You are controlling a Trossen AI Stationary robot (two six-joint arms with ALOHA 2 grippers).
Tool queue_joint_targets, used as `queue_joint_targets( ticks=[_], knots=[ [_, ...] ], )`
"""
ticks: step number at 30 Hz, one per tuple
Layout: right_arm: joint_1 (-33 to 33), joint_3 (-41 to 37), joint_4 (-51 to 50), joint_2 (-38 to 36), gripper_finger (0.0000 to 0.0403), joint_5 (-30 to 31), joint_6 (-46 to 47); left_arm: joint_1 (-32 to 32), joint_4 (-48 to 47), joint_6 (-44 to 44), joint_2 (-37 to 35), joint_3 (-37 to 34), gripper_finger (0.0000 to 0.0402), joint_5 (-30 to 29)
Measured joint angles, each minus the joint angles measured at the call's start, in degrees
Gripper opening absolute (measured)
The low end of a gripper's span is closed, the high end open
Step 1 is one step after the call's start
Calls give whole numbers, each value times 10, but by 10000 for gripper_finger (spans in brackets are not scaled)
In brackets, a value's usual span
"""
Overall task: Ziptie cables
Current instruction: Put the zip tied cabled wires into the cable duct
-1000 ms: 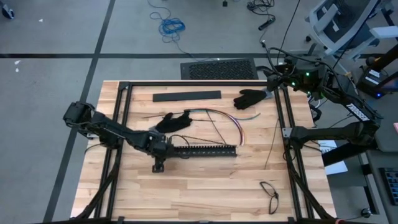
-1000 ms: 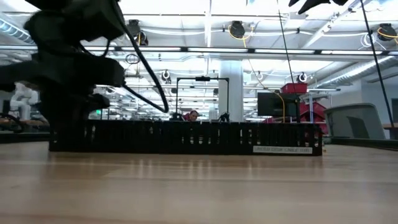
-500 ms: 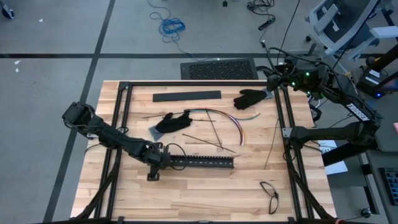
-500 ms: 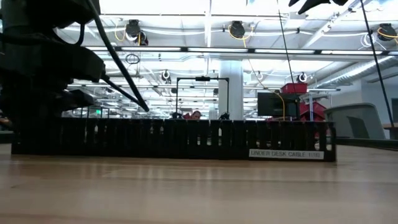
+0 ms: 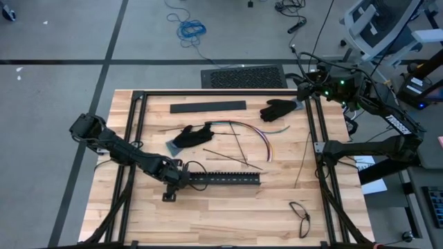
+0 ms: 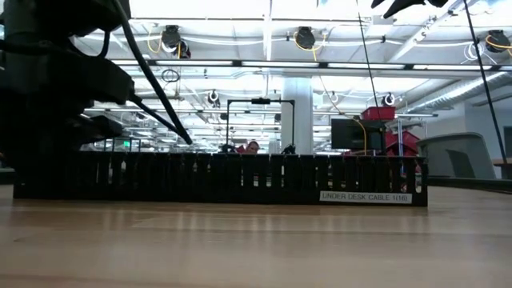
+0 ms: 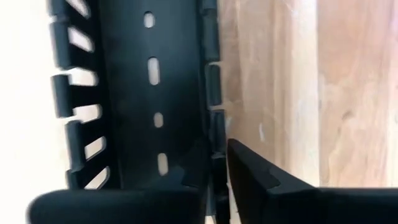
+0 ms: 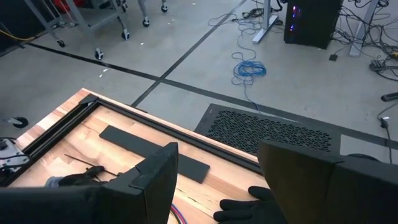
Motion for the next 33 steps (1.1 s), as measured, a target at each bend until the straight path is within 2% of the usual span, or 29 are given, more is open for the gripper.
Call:
queue_joint_targets(
  ticks=[10, 19, 30, 33],
  knots=[
    [0, 0, 0, 0, 217, 0, -4, 0, -16, 6, 1, 35, 148, 8],
    [0, 0, 0, 0, 217, 0, -4, 0, -95, 43, 1, 97, 195, 32],
    [0, 0, 0, 0, 217, 0, -5, 0, -322, 108, 0, 195, 247, 36],
    [0, 0, 0, 0, 217, -2, -7, 5, -380, 161, 0, 243, 261, -5]
  ],
)
